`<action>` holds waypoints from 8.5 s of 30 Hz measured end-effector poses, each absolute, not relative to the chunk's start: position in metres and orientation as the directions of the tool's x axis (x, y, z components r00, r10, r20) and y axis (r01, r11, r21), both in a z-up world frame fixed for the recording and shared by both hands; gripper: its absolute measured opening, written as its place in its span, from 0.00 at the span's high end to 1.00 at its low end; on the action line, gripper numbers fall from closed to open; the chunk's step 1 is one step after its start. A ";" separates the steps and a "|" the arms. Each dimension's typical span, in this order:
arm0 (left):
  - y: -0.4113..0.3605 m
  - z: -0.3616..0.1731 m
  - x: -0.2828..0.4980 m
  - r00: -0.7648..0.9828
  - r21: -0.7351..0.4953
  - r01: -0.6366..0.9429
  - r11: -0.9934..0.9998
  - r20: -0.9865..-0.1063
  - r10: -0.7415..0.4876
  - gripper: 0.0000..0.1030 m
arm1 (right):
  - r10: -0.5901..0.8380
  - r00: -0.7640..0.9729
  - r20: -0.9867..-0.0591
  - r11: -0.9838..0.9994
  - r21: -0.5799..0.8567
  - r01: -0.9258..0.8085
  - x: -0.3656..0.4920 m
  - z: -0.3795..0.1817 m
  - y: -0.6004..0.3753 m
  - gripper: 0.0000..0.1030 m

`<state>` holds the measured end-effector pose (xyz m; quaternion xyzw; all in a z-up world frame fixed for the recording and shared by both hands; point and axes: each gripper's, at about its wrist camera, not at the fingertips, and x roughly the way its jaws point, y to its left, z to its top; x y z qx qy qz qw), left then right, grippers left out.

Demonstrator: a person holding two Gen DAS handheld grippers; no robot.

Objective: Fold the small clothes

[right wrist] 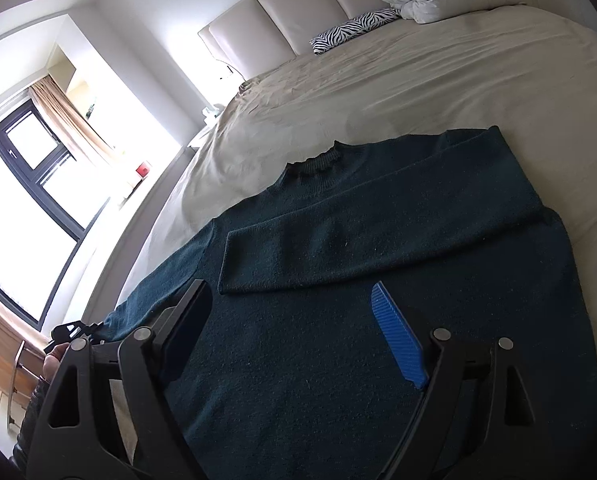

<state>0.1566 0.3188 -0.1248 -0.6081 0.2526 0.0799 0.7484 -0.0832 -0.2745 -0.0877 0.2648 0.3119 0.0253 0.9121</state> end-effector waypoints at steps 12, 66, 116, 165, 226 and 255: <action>-0.083 -0.047 0.162 0.696 -0.145 0.349 0.926 -0.621 -0.360 0.87 | 0.210 0.807 -0.551 0.797 0.575 0.185 -0.092 -0.108 -0.319 0.21; 0.101 -0.086 0.248 0.526 -0.513 0.074 0.855 -0.708 -0.470 0.48 | 0.279 0.552 -0.786 0.886 0.433 0.169 0.055 -0.098 -0.294 0.93; 0.073 -0.112 0.301 0.532 -0.453 0.081 0.888 -0.734 -0.423 0.93 | 0.155 0.542 -0.826 0.926 0.312 0.211 0.083 -0.109 -0.335 0.93; 0.068 -0.084 0.192 0.587 -0.361 0.180 0.915 -0.707 -0.394 0.51 | 0.193 0.588 -0.786 0.877 0.407 0.256 0.005 -0.116 -0.340 0.89; 0.108 -0.145 -0.073 0.130 -0.576 0.188 0.795 -0.788 -0.602 0.74 | 0.318 0.479 -0.818 0.718 0.538 0.442 -0.371 -0.149 -0.408 0.49; 0.140 -0.091 -0.063 0.276 -0.758 0.165 0.630 -0.578 -0.768 0.94 | 0.362 0.652 -0.667 0.660 0.677 0.326 -0.356 -0.103 -0.427 0.93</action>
